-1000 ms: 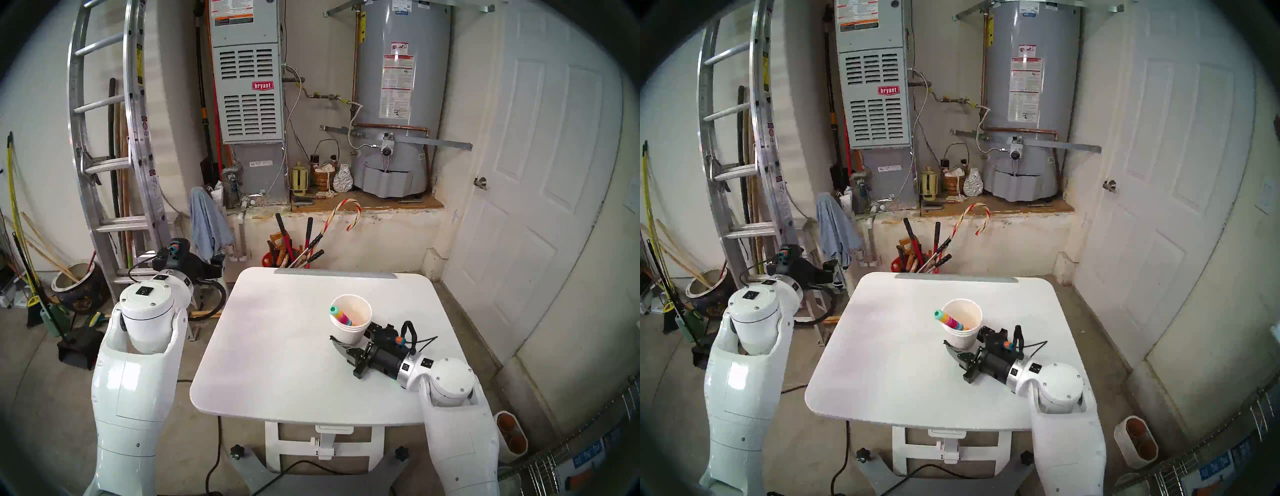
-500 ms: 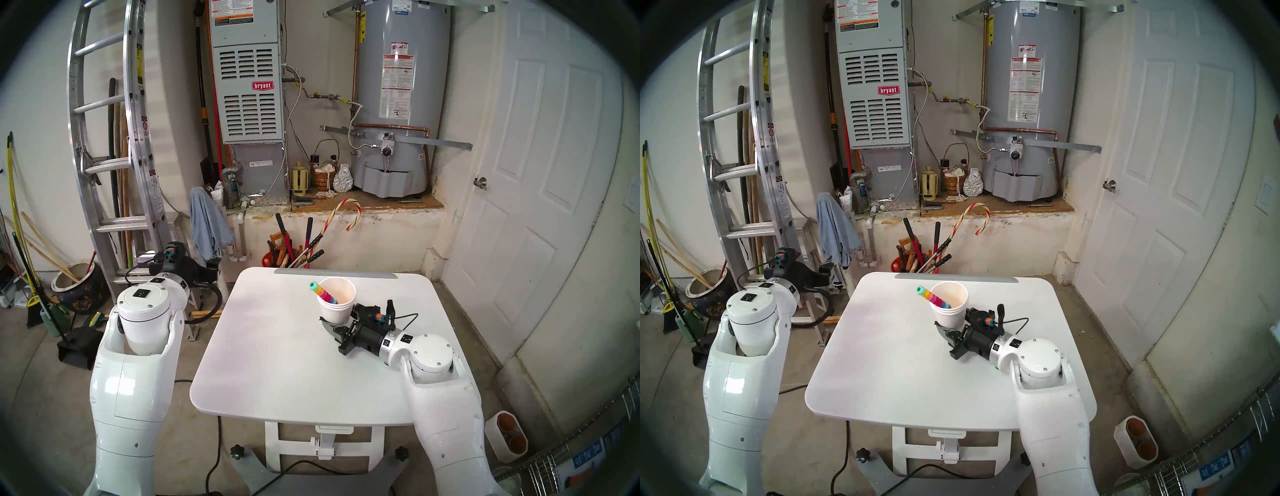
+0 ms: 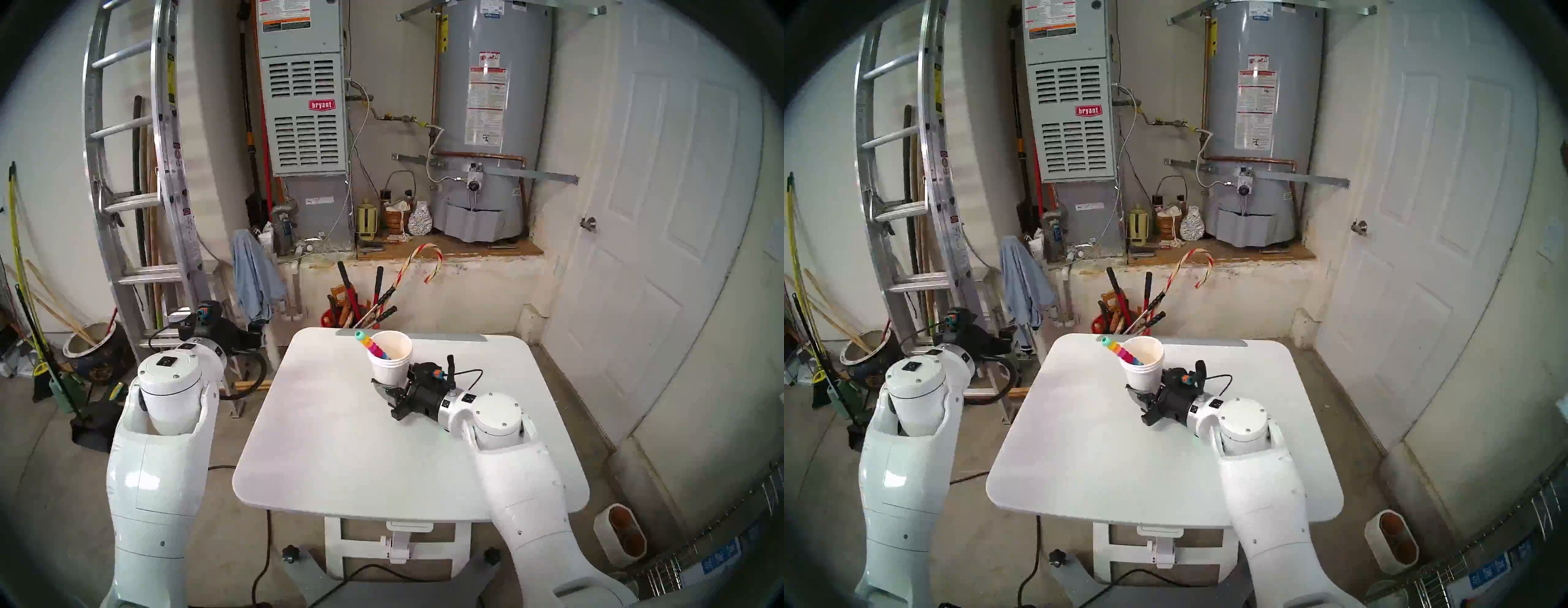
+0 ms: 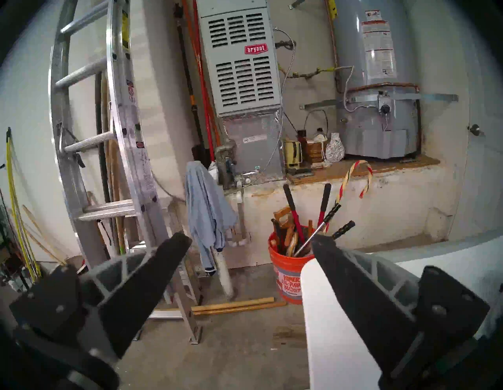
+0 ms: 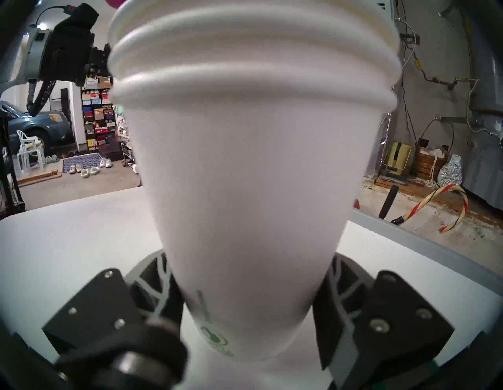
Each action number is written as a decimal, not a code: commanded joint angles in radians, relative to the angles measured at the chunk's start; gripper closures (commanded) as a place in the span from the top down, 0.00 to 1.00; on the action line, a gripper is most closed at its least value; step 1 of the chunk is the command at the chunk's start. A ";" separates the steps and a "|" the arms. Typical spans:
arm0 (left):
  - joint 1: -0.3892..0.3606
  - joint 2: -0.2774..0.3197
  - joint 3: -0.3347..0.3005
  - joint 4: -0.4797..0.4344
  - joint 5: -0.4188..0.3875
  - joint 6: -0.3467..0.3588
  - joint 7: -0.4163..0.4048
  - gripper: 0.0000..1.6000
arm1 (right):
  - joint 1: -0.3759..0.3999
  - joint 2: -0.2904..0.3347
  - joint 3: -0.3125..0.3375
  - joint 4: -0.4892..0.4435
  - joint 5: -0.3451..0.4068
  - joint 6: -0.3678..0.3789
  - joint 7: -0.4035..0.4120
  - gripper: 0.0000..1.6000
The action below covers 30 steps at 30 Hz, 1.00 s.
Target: Switch the marker to another color
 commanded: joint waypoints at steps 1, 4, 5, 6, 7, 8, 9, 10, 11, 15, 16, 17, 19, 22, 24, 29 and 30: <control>-0.015 0.014 -0.008 0.015 -0.007 -0.019 -0.016 1.00 | 0.109 -0.046 -0.007 0.071 0.013 -0.032 -0.007 0.31; -0.018 0.018 -0.008 0.028 -0.011 -0.026 -0.026 1.00 | 0.130 -0.053 -0.009 0.107 0.014 -0.045 -0.006 0.28; -0.019 0.019 -0.008 0.032 -0.012 -0.028 -0.030 1.00 | 0.147 -0.054 -0.012 0.132 0.017 -0.048 -0.002 0.27; -0.020 0.020 -0.009 0.037 -0.013 -0.031 -0.033 1.00 | 0.155 -0.057 -0.013 0.146 0.017 -0.055 -0.001 0.27; -0.022 0.021 -0.009 0.040 -0.013 -0.033 -0.036 1.00 | 0.163 -0.059 -0.015 0.160 0.018 -0.059 0.000 0.28; -0.023 0.022 -0.010 0.044 -0.014 -0.035 -0.039 1.00 | 0.183 -0.058 -0.019 0.189 0.020 -0.067 0.005 0.33; -0.024 0.024 -0.010 0.048 -0.015 -0.037 -0.042 1.00 | 0.166 -0.063 -0.017 0.176 0.017 -0.070 -0.001 0.33; -0.025 0.025 -0.011 0.052 -0.016 -0.040 -0.045 1.00 | 0.193 -0.061 -0.021 0.213 0.021 -0.079 0.007 0.29; -0.026 0.027 -0.013 0.055 -0.017 -0.043 -0.049 1.00 | 0.199 -0.060 -0.023 0.228 0.021 -0.086 0.010 0.29; -0.028 0.031 -0.019 0.066 -0.020 -0.054 -0.059 1.00 | 0.236 -0.060 -0.021 0.300 0.029 -0.118 0.017 0.37; -0.029 0.032 -0.020 0.068 -0.021 -0.056 -0.061 1.00 | 0.242 -0.060 -0.021 0.314 0.030 -0.127 0.018 0.38; -0.029 0.032 -0.022 0.071 -0.022 -0.058 -0.062 1.00 | 0.249 -0.059 -0.020 0.327 0.031 -0.136 0.019 0.38; -0.030 0.033 -0.023 0.077 -0.022 -0.062 -0.066 1.00 | 0.264 -0.058 -0.019 0.362 0.034 -0.158 0.025 0.40; -0.031 0.034 -0.023 0.082 -0.021 -0.068 -0.069 1.00 | 0.279 -0.057 -0.019 0.396 0.037 -0.187 0.031 0.41; -0.032 0.034 -0.023 0.085 -0.020 -0.072 -0.071 1.00 | 0.287 -0.057 -0.016 0.417 0.041 -0.204 0.035 0.42; -0.035 0.034 -0.022 0.089 -0.018 -0.076 -0.072 1.00 | 0.284 -0.049 -0.011 0.429 0.052 -0.232 0.054 0.43; -0.035 0.034 -0.022 0.090 -0.017 -0.077 -0.073 1.00 | 0.281 -0.047 -0.010 0.426 0.054 -0.235 0.057 0.47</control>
